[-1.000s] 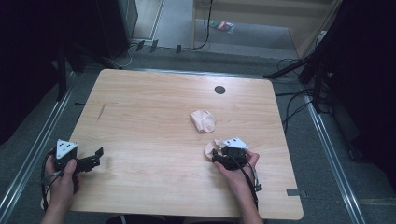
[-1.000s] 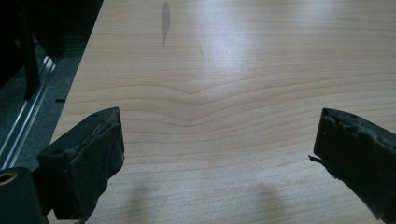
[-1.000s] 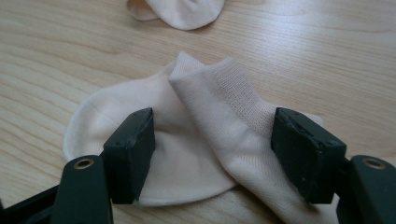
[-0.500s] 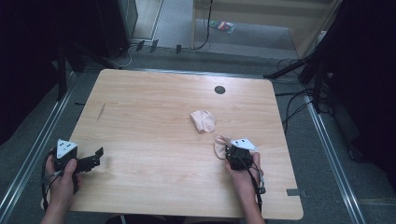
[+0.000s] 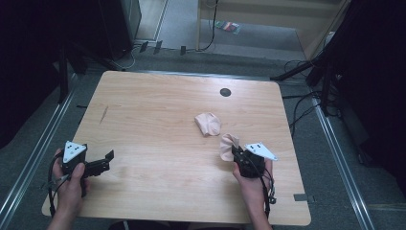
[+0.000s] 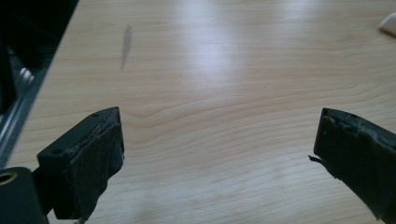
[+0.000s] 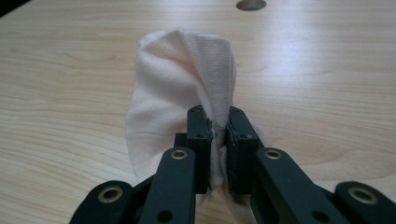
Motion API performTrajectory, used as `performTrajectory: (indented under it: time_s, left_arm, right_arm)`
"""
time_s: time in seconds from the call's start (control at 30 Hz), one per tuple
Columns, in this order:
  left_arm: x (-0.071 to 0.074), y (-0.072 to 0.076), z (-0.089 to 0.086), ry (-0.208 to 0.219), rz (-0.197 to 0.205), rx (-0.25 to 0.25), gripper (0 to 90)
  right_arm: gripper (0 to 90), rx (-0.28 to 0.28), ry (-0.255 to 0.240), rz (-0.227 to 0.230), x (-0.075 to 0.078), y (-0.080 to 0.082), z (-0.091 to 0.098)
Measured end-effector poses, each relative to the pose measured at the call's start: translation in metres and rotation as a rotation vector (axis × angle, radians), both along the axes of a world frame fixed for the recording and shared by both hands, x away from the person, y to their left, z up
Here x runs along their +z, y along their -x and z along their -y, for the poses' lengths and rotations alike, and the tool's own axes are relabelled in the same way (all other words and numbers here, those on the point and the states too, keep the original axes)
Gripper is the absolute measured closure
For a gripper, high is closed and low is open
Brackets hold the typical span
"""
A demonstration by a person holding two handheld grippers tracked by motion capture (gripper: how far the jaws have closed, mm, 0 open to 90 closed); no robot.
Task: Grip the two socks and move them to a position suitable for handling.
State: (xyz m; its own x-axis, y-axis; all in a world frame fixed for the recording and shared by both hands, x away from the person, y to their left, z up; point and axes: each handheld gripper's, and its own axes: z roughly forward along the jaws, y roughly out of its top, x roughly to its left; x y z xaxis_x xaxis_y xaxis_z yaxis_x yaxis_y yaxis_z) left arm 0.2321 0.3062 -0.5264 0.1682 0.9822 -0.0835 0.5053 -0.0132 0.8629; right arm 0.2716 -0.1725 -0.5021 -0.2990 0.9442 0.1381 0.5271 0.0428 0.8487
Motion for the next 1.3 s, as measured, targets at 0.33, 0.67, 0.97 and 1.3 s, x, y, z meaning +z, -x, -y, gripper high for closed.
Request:
performTrajectory:
  time_s: [0.33, 0.67, 0.97, 1.3]
  left_arm:
    - [0.010, 0.009, 0.047, -0.023, 0.040, -0.124, 2.0]
    - [0.014, 0.017, 0.079, 0.004, 0.102, -0.217, 2.1]
    - [0.011, 0.020, 0.101, 0.071, 0.126, -0.325, 2.1]
    - [0.009, 0.027, 0.116, 0.074, 0.110, -0.402, 2.1]
  right_arm:
    - [82.5, 0.047, 0.031, 0.030, 0.016, 0.023, -0.029]
    - [82.3, 0.114, 0.021, -0.008, 0.011, 0.037, -0.060]
    - [82.1, 0.162, 0.036, -0.046, -0.001, 0.045, -0.090]
    - [81.9, 0.200, 0.044, -0.092, -0.015, 0.055, -0.119]
